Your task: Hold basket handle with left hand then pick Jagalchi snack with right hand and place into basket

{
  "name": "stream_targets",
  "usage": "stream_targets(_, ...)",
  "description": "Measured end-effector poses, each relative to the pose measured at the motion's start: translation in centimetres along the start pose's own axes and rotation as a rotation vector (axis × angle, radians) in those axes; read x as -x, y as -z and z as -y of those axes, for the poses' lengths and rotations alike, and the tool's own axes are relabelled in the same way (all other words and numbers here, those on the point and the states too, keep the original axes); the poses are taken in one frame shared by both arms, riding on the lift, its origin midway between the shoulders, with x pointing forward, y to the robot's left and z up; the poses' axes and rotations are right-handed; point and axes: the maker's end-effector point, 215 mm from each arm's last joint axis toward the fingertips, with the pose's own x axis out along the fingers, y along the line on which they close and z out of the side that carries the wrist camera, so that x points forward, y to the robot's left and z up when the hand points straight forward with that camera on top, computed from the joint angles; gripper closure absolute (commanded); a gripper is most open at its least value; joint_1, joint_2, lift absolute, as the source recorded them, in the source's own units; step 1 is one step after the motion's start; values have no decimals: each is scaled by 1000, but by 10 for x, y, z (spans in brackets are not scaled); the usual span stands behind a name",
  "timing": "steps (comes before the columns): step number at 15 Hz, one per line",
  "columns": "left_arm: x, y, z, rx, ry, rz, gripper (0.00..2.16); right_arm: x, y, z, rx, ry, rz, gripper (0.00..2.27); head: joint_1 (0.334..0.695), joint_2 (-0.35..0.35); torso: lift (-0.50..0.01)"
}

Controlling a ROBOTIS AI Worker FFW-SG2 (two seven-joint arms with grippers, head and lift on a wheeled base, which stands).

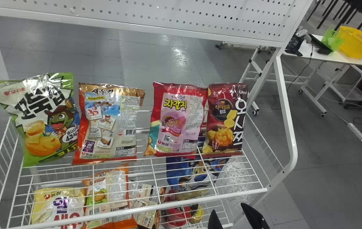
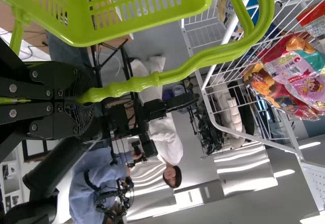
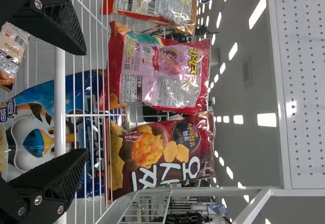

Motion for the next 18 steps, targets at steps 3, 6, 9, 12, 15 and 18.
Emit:
stream_targets(3, -3, 3, 1, 3, 4, -3, 2148, 1, -4, -7, 0, -10, 13, 140, 695, -350, -8)
stream_targets(6, -5, 7, 0, 6, 5, -9, 2148, 0, -7, -13, -3, -22, 21, 140, 695, -350, -8)
stream_targets(9, -6, 8, 0, 2, 4, -14, 2148, -1, -7, -18, -3, -31, 21, 140, 695, -350, -8)
stream_targets(12, -5, 8, -2, -5, 2, -16, 2148, -10, -9, -21, -15, -41, 5, 140, 695, -350, -8)
stream_targets(15, -8, 8, -5, -3, 6, -27, 2148, -35, -15, -22, -42, -44, -16, 140, 695, -335, -8)
stream_targets(18, -12, 9, -6, -3, 8, -38, 2148, -72, -13, -28, -71, -58, -48, 140, 695, -296, -8)
